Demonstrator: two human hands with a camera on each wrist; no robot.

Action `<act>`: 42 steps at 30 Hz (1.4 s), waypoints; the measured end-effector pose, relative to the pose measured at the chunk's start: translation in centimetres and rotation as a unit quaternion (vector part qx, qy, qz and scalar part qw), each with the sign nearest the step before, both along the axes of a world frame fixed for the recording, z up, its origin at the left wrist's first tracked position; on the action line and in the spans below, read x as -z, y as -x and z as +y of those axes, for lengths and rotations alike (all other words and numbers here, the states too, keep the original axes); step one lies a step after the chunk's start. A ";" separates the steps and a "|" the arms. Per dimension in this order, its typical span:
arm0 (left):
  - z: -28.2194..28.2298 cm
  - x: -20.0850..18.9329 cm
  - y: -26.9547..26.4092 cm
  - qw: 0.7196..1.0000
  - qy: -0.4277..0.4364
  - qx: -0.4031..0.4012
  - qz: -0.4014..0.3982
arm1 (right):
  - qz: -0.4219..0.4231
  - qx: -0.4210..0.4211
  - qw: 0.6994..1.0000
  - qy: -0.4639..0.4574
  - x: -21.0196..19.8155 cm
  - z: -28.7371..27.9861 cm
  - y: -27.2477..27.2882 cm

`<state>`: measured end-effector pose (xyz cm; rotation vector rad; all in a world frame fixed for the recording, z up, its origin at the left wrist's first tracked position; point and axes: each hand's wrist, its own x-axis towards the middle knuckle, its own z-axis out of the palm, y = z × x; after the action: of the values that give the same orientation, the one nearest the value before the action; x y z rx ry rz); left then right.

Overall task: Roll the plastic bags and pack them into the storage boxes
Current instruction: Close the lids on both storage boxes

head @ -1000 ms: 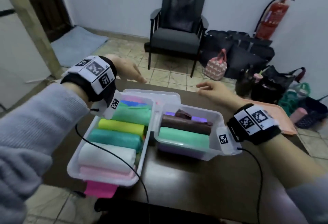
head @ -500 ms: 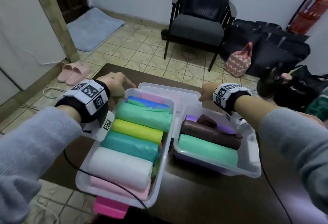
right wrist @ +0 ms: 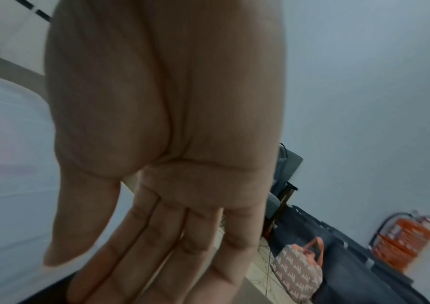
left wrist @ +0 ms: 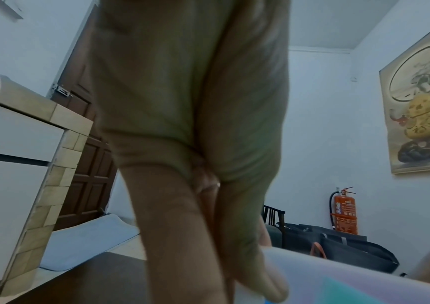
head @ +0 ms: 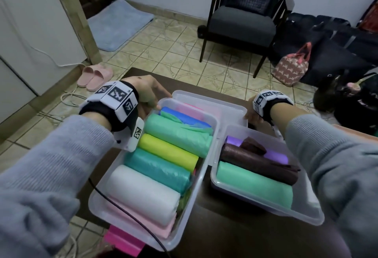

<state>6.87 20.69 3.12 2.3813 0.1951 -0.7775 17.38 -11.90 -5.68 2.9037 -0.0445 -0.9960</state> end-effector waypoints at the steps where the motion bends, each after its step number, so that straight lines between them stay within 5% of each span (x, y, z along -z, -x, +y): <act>1: 0.0 0.0 0.0 1.000 0.003 -0.002 0.004 | -0.001 -0.003 1.000 -0.007 0.4 -0.2 -0.2; 6: -0.1 0.2 -0.2 1.000 -0.005 -0.011 -0.004 | -0.030 -0.020 0.999 0.003 0.7 -2.2 -2.3; 11: 0.2 0.1 0.7 0.999 0.031 -0.027 -0.013 | -0.172 0.018 0.977 -0.122 -4.7 0.3 -1.6; 21: -0.3 -3.1 4.9 1.000 -0.022 0.018 -0.001 | -0.460 -0.040 0.805 -0.372 -16.1 4.4 7.0; 26: 0.3 -11.0 10.1 0.986 0.060 0.007 -0.157 | -0.521 -0.105 0.767 -0.359 -17.8 7.3 12.8; 31: 1.5 -17.3 17.8 0.904 0.229 -0.079 -0.352 | -0.533 -0.180 0.734 -0.380 -16.0 10.4 18.4; 34: 2.1 -15.3 20.6 0.900 0.230 -0.152 -0.338 | -0.556 -0.248 0.716 -0.341 -13.2 13.0 23.3; 38: 2.1 -6.6 22.5 0.919 0.168 -0.242 -0.263 | -0.568 -0.346 0.702 -0.255 -8.5 16.3 29.5; 42: 1.6 1.0 23.3 0.940 0.097 -0.251 -0.212 | -0.497 -0.394 0.743 -0.214 -4.1 18.0 34.1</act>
<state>-16.39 22.25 2.15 2.1103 0.4942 -0.0377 -16.74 6.13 -1.57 2.8548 1.3480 0.7822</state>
